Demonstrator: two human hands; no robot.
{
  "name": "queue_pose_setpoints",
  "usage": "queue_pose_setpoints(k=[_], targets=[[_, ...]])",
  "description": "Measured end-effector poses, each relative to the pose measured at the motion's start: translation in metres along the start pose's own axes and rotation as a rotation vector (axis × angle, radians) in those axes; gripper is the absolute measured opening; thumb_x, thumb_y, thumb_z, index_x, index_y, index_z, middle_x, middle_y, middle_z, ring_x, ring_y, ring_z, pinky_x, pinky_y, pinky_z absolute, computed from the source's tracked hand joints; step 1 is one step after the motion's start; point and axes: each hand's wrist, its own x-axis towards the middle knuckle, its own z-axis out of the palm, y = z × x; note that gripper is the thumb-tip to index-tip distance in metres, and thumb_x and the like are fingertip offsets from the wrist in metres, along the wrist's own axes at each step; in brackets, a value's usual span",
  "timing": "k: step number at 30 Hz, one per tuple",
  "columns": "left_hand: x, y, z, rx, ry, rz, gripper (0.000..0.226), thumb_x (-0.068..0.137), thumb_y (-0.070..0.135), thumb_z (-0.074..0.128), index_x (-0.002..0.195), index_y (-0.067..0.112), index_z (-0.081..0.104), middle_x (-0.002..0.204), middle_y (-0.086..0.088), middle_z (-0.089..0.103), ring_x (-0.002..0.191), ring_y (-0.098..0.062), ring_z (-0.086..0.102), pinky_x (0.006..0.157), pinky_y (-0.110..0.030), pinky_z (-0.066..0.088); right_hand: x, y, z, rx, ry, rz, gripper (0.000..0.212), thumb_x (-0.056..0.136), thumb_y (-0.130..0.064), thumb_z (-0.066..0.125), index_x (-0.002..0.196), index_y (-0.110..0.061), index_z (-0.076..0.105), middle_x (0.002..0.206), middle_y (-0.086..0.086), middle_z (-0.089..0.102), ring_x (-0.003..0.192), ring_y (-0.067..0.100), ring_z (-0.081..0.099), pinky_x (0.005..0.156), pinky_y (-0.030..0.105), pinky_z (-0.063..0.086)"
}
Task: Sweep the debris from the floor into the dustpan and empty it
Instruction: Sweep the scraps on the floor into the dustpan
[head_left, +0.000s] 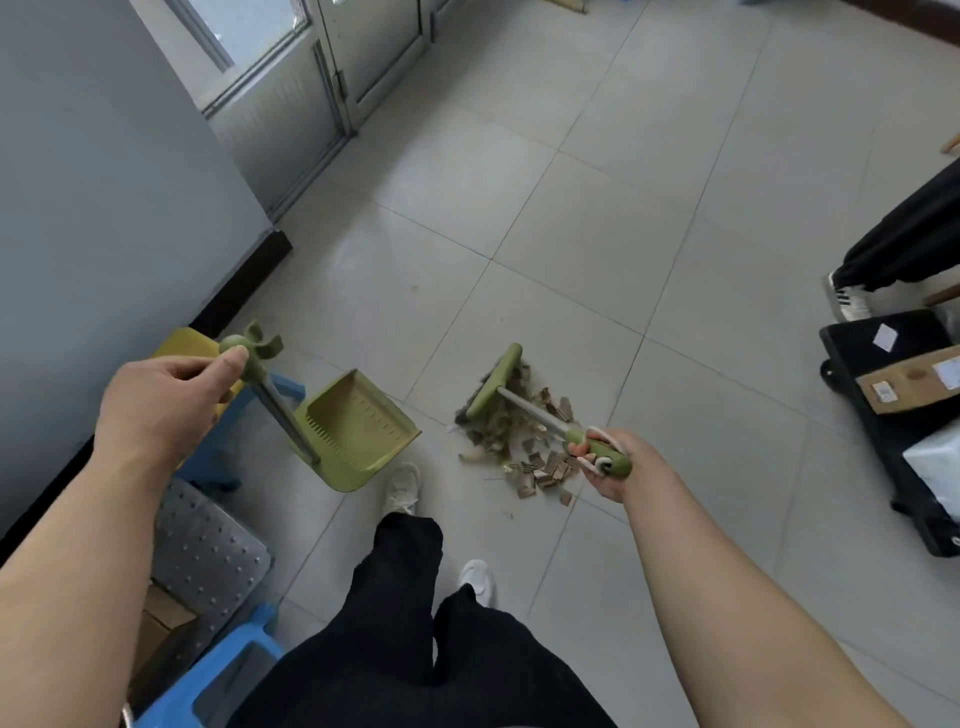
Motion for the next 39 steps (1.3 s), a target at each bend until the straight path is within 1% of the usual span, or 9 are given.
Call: queue_pose_setpoints(k=[5, 12, 18, 23, 26, 29, 34, 36, 39], targets=[[-0.035, -0.006, 0.007, -0.01, 0.001, 0.001, 0.03, 0.082, 0.06, 0.068, 0.069, 0.032, 0.067, 0.076, 0.003, 0.072, 0.062, -0.016, 0.061, 0.063, -0.033, 0.05, -0.026, 0.005, -0.038, -0.007, -0.006, 0.023, 0.008, 0.093, -0.005, 0.044, 0.099, 0.0, 0.047, 0.073, 0.017, 0.052, 0.031, 0.013, 0.052, 0.03, 0.016, 0.041], [-0.058, 0.003, 0.014, 0.048, -0.034, 0.03, 0.033, 0.084, 0.059, 0.065, 0.066, 0.032, 0.066, 0.073, 0.004, 0.071, 0.07, -0.025, 0.063, 0.077, -0.047, 0.055, -0.057, 0.019, -0.048, -0.1, -0.099, 0.044, 0.016, 0.09, -0.003, 0.043, 0.103, 0.003, 0.049, 0.067, 0.012, 0.051, 0.037, 0.011, 0.047, 0.032, 0.015, 0.04], [-0.06, 0.009, 0.004, 0.077, -0.071, 0.052, 0.034, 0.084, 0.06, 0.065, 0.067, 0.03, 0.068, 0.077, -0.001, 0.073, 0.07, -0.025, 0.063, 0.076, -0.045, 0.055, -0.049, 0.052, -0.045, -0.161, -0.144, 0.12, 0.013, 0.092, -0.008, 0.046, 0.091, 0.003, 0.052, 0.066, 0.013, 0.055, 0.035, 0.011, 0.047, 0.031, 0.014, 0.039], [-0.063, 0.008, 0.002, 0.166, -0.144, 0.074, 0.035, 0.083, 0.061, 0.064, 0.071, 0.028, 0.069, 0.077, -0.001, 0.073, 0.075, -0.027, 0.065, 0.078, -0.049, 0.057, -0.048, 0.06, -0.068, -0.27, -0.035, 0.161, 0.023, 0.097, -0.018, 0.046, 0.086, 0.001, 0.053, 0.065, 0.01, 0.054, 0.034, 0.011, 0.051, 0.029, 0.013, 0.037], [-0.064, 0.008, 0.005, 0.227, -0.173, 0.088, 0.04, 0.083, 0.064, 0.06, 0.072, 0.027, 0.069, 0.078, -0.003, 0.072, 0.076, -0.029, 0.066, 0.077, -0.053, 0.058, -0.059, 0.057, -0.087, -0.28, 0.002, 0.174, 0.024, 0.096, -0.019, 0.046, 0.082, -0.002, 0.052, 0.054, 0.008, 0.055, 0.03, 0.011, 0.048, 0.028, 0.012, 0.037], [-0.065, 0.008, 0.012, 0.288, -0.18, 0.129, 0.043, 0.083, 0.067, 0.057, 0.075, 0.027, 0.071, 0.076, 0.001, 0.071, 0.076, -0.026, 0.065, 0.073, -0.049, 0.057, -0.07, 0.058, -0.096, -0.261, -0.011, 0.191, 0.024, 0.095, -0.021, 0.048, 0.081, -0.003, 0.054, 0.052, 0.004, 0.056, 0.03, 0.01, 0.047, 0.031, 0.012, 0.042], [-0.066, 0.012, 0.04, 0.301, -0.243, 0.151, 0.041, 0.084, 0.064, 0.059, 0.079, 0.025, 0.071, 0.077, 0.002, 0.071, 0.076, -0.024, 0.065, 0.071, -0.044, 0.057, -0.089, 0.054, -0.098, -0.07, -0.061, 0.098, 0.014, 0.092, -0.014, 0.048, 0.093, -0.001, 0.053, 0.069, 0.005, 0.051, 0.037, 0.007, 0.046, 0.033, 0.015, 0.044], [-0.067, 0.014, 0.052, 0.308, -0.273, 0.162, 0.041, 0.084, 0.065, 0.06, 0.073, 0.027, 0.068, 0.075, 0.002, 0.07, 0.073, -0.022, 0.064, 0.07, -0.042, 0.057, -0.099, 0.049, -0.102, -0.026, -0.088, 0.053, 0.016, 0.094, -0.014, 0.044, 0.095, 0.0, 0.053, 0.065, 0.006, 0.052, 0.037, 0.007, 0.046, 0.033, 0.013, 0.042], [-0.067, 0.016, 0.065, 0.295, -0.304, 0.175, 0.044, 0.081, 0.067, 0.062, 0.071, 0.025, 0.072, 0.073, 0.003, 0.07, 0.071, -0.019, 0.063, 0.069, -0.041, 0.057, -0.115, 0.043, -0.101, -0.108, -0.072, -0.022, 0.021, 0.096, -0.016, 0.045, 0.089, 0.001, 0.055, 0.06, 0.007, 0.056, 0.036, 0.008, 0.049, 0.032, 0.012, 0.039]])
